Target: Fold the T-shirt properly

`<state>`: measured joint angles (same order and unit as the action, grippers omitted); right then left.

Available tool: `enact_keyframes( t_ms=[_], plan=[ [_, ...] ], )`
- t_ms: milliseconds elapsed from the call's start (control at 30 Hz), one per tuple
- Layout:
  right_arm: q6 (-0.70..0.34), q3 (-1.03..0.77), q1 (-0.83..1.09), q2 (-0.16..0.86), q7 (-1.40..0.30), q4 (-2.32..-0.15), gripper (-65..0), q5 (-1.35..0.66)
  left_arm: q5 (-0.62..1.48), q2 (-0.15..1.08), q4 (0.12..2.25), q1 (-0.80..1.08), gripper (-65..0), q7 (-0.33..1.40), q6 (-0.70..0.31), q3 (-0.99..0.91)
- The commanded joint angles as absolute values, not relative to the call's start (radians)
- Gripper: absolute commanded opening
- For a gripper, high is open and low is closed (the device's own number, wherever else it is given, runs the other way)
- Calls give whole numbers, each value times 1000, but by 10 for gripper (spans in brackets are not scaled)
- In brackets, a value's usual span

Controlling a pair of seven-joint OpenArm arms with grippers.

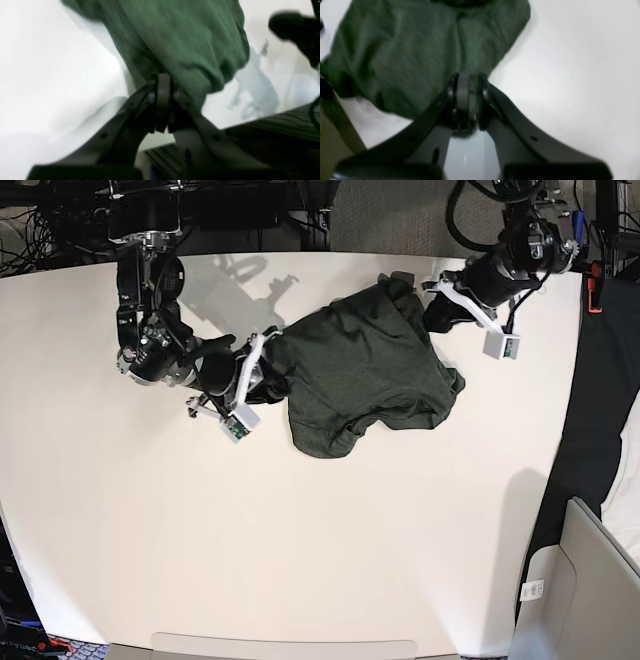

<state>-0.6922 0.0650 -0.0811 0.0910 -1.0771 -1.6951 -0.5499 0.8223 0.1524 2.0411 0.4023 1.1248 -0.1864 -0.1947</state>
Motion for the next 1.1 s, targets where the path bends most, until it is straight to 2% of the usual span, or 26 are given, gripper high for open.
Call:
enact_keyframes(
  t_ms=[0, 167, 433, 633, 1067],
  plan=[
    [-698, 67, -101, 82, -1055, -1707, -612, -572, 837, 157, 2060, 392, -643, 1115, -193, -179],
    [-698, 67, -111, 27, -1055, -1679, -612, -573, 891, 151, 2060, 389, -644, 1145, -193, -110],
    [-698, 67, -151, -53, -1053, -1635, -612, -573, 1130, 160, 2060, 390, -644, 1152, -188, -114],
    [-698, 67, -186, -124, -1053, -1527, -612, -572, 1129, 160, 2040, 392, -643, 1153, -188, -84],
    [-698, 67, -200, -142, -1055, -1426, -612, -570, 1129, 154, 1968, 386, -643, 1173, -188, -62]
  ],
)
